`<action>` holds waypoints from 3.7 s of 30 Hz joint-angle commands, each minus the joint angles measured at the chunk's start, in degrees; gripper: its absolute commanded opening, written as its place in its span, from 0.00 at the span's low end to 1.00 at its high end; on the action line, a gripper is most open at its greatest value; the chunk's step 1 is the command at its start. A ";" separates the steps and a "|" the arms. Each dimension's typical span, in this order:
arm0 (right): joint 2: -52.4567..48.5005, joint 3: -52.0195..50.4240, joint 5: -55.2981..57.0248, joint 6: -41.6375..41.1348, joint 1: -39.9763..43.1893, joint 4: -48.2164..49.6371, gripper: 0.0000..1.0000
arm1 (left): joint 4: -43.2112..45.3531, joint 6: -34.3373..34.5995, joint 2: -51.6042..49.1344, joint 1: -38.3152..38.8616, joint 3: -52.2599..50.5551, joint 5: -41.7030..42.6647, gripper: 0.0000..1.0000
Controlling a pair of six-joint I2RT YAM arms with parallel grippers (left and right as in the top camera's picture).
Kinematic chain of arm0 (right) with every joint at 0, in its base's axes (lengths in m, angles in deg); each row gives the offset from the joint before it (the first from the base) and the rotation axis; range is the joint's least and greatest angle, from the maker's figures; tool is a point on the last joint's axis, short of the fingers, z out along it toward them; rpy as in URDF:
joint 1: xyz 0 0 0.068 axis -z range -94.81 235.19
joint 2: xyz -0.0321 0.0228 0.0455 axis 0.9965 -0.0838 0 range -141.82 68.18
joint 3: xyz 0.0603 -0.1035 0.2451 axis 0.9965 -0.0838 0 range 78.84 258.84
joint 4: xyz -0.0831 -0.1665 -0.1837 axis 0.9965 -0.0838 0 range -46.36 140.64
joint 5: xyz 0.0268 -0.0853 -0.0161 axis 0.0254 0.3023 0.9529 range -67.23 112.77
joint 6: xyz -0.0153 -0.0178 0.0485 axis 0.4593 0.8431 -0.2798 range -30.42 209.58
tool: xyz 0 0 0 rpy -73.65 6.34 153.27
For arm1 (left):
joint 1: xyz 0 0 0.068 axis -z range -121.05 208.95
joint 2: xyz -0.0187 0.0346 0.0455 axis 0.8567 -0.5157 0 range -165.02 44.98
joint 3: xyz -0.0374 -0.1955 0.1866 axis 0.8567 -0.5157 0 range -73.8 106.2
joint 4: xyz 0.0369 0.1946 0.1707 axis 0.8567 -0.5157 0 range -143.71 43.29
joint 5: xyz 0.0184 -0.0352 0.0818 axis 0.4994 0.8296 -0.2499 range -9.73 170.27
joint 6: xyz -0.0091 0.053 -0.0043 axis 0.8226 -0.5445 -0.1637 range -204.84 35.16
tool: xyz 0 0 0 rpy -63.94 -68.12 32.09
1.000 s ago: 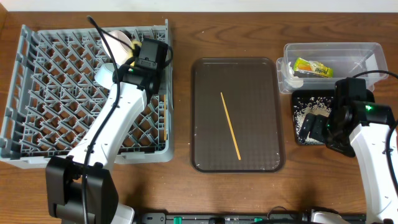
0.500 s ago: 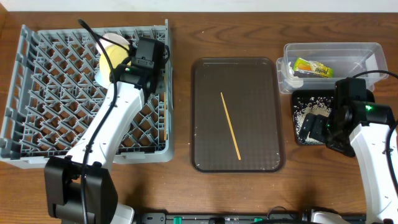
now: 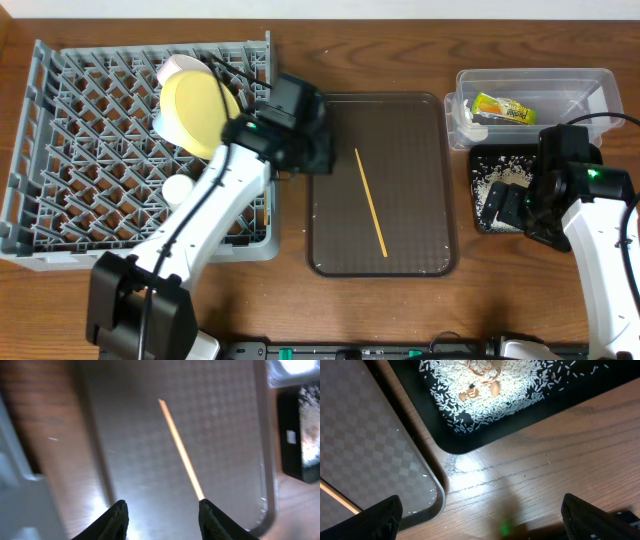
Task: Sort waste into correct bins and load items into the dishwasher rack
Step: 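Move left gripper back to the remaining chopstick on the tray, then grasp the second chopstick with the left gripper and lift, then place the second chopstick upright beside the first in the rack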
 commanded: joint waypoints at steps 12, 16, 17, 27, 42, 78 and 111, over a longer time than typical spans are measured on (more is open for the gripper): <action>0.79 0.46 -0.44 0.85 0.48 -0.07 0.99 | 4.04 17.79 -14.08 12.98 -0.13 -4.39 0.50; 0.79 0.46 -0.44 1.27 0.48 -0.04 0.99 | 5.70 17.81 -17.55 15.52 -0.13 -4.44 0.50; 0.79 0.46 -0.44 1.27 0.48 0.00 0.99 | 6.08 17.97 -18.16 15.91 -0.13 -4.44 0.50; 0.79 0.46 -0.46 1.27 0.48 -0.09 0.99 | 6.69 18.84 -22.21 17.90 -0.13 -7.34 0.48; 0.79 0.46 -1.29 1.27 0.48 -0.20 0.99 | 5.18 18.86 -22.62 21.51 -0.13 -13.03 0.39; 0.79 0.46 -1.29 1.70 0.48 -0.52 0.99 | -2.08 16.61 -21.31 20.61 -0.11 -19.50 0.06; 0.79 0.46 -1.31 1.70 0.48 -0.52 0.99 | -8.13 0.52 -2.49 -9.25 -0.13 -26.05 0.06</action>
